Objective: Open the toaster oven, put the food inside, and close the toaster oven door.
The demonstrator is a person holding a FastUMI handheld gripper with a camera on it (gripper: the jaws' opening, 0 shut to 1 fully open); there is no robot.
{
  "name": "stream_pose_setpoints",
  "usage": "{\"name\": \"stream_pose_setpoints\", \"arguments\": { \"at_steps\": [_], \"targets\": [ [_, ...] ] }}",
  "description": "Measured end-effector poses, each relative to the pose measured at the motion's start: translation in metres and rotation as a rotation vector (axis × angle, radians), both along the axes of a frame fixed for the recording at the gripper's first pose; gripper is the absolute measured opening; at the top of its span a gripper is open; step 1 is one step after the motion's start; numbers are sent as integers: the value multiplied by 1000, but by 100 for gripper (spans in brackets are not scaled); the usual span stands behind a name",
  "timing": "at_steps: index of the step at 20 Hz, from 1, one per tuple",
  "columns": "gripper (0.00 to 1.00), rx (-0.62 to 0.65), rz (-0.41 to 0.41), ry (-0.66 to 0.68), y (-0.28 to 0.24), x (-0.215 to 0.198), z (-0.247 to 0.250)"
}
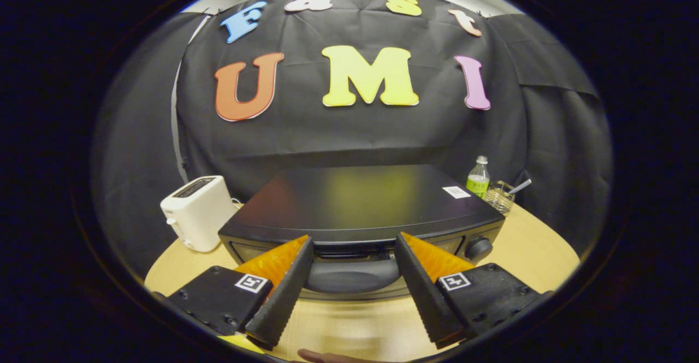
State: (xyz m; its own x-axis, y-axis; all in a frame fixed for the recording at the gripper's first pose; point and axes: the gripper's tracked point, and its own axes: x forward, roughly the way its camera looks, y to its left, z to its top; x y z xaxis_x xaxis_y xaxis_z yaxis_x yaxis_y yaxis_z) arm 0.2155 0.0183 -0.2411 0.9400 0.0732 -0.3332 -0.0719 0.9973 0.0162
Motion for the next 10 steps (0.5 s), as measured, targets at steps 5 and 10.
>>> {"name": "stream_pose_setpoints", "arguments": {
  "at_steps": [5, 10],
  "targets": [
    [99, -17, 27, 20, -1, -12, -8],
    [99, -40, 38, 25, -10, -56, -24]
  ]
}}
